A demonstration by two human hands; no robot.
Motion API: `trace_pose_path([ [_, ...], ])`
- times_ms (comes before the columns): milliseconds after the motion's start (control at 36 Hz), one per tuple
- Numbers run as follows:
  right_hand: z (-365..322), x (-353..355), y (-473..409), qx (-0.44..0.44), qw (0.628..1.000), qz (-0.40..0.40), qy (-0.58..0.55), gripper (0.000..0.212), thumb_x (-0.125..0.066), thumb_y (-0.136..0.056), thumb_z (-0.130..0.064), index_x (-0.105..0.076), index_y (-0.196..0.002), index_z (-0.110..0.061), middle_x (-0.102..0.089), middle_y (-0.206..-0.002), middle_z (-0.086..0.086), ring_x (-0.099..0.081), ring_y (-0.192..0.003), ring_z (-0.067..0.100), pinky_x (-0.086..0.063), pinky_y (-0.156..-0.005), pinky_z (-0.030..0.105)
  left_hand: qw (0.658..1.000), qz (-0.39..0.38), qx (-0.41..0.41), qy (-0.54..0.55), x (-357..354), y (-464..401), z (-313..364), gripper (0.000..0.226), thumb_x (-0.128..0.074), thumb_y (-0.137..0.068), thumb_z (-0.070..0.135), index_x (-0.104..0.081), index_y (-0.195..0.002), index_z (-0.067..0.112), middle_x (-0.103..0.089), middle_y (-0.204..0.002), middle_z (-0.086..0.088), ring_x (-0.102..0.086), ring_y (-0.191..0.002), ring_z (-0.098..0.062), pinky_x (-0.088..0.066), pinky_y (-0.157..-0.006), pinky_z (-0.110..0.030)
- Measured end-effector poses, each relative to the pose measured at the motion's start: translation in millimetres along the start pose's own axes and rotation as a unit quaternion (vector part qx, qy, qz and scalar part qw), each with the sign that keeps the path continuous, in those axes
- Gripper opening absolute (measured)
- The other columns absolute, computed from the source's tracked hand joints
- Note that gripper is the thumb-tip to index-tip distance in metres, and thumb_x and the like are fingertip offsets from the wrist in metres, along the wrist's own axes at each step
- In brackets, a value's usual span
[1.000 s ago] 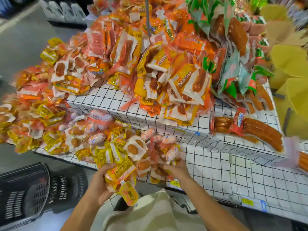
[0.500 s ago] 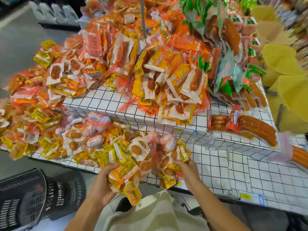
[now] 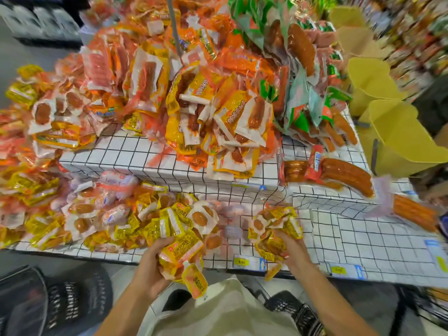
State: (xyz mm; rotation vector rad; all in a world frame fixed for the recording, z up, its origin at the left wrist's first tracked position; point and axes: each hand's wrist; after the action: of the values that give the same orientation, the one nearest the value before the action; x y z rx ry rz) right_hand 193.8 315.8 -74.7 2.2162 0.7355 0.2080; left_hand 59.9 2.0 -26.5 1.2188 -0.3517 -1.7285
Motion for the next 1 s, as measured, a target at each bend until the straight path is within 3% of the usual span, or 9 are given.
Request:
trace_pose_path([
  [111,2,2,2,-0.013,1.0,-0.006,-0.005,0.047,-0.085,-0.08,-0.021,-0.069,-0.124,-0.019,-0.077,-0.113,0.001,-0.072,-0.103,0.02,-0.058,-0.064,0.03,1.0,-0.008,0.001,-0.005,-3,-3,-3,0.06,-0.09,-0.057,0.025,-0.073,-0.112,0.009,-0.071,-0.106,-0.022,-0.072,-0.091,-0.039,-0.057,-0.074,-0.05],
  [222,0,8,2,-0.003,1.0,-0.018,0.017,0.048,-0.086,-0.078,-0.025,-0.069,-0.122,-0.023,-0.078,-0.112,-0.001,-0.074,-0.098,0.016,-0.057,-0.071,0.034,1.0,0.003,-0.011,-0.009,-9,-4,-6,0.052,-0.088,-0.06,0.024,-0.075,-0.108,0.009,-0.072,-0.104,-0.023,-0.072,-0.09,-0.04,-0.057,-0.072,-0.049],
  [306,-3,13,-5,-0.013,1.0,-0.019,0.019,0.053,-0.085,-0.079,-0.021,-0.065,-0.128,-0.02,-0.075,-0.118,0.007,-0.073,-0.104,0.025,-0.059,-0.09,0.047,0.999,0.024,-0.023,-0.007,-15,-3,-10,0.038,-0.076,-0.073,0.022,-0.075,-0.109,0.01,-0.071,-0.107,-0.022,-0.072,-0.092,-0.039,-0.058,-0.073,-0.05],
  [417,-7,19,-9,-0.026,0.999,-0.014,0.024,0.056,-0.084,-0.079,-0.023,-0.061,-0.13,-0.022,-0.077,-0.11,0.004,-0.075,-0.09,0.019,-0.061,-0.071,0.041,0.998,0.049,-0.023,-0.013,-22,-1,-17,0.037,-0.062,-0.083,0.02,-0.07,-0.117,0.007,-0.069,-0.111,-0.023,-0.071,-0.094,-0.039,-0.059,-0.074,-0.05],
  [556,-11,28,-9,-0.037,0.999,-0.028,-0.016,0.06,-0.083,-0.081,-0.017,-0.059,-0.136,-0.02,-0.077,-0.111,0.008,-0.076,-0.093,0.025,-0.06,-0.078,0.041,0.997,0.062,-0.027,-0.028,-32,3,-25,0.037,-0.058,-0.087,0.02,-0.066,-0.121,0.007,-0.07,-0.114,-0.022,-0.071,-0.094,-0.039,-0.059,-0.072,-0.049],
  [694,-17,37,7,-0.005,0.996,-0.08,-0.044,0.052,-0.082,-0.076,-0.017,-0.068,-0.127,-0.019,-0.077,-0.114,0.009,-0.075,-0.102,0.027,-0.061,-0.072,0.033,0.998,0.037,-0.039,-0.024,-37,7,-23,0.022,-0.056,-0.087,0.014,-0.075,-0.097,0.008,-0.074,-0.08,-0.015,-0.071,-0.057,-0.027,-0.055,-0.045,-0.033],
  [833,-11,44,29,0.022,0.993,-0.086,-0.076,0.044,-0.081,-0.079,-0.02,-0.072,-0.121,-0.022,-0.075,-0.118,0.01,-0.073,-0.107,0.027,-0.061,-0.075,0.034,0.997,0.015,-0.058,-0.041,-37,14,-10,0.026,-0.06,-0.086,0.017,-0.075,-0.106,0.011,-0.076,-0.098,-0.015,-0.075,-0.074,-0.033,-0.059,-0.052,-0.041],
  [889,-7,44,41,0.033,0.992,-0.075,-0.099,0.036,-0.081,-0.079,-0.018,-0.076,-0.114,-0.023,-0.076,-0.117,0.01,-0.074,-0.105,0.027,-0.061,-0.07,0.031,0.997,0.007,-0.055,-0.056,-36,16,-3,0.026,-0.06,-0.086,0.021,-0.078,-0.102,0.014,-0.076,-0.104,-0.014,-0.075,-0.085,-0.033,-0.061,-0.063,-0.045],
  [1000,6,36,67,0.065,0.986,-0.058,-0.14,0.042,-0.082,-0.078,-0.018,-0.074,-0.12,-0.022,-0.075,-0.119,0.011,-0.074,-0.106,0.026,-0.061,-0.072,0.03,0.996,-0.008,-0.046,-0.072,-32,20,15,0.024,-0.06,-0.084,0.024,-0.081,-0.091,0.017,-0.077,-0.095,-0.011,-0.075,-0.078,-0.028,-0.061,-0.059,-0.041],
])
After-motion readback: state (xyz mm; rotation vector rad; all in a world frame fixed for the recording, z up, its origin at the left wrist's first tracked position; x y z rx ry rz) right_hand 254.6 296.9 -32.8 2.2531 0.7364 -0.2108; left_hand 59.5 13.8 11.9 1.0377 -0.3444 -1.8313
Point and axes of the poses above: each hand's wrist, its own y-axis away from the middle knuckle, its own x-axis out of the back of the hand, z = x × y
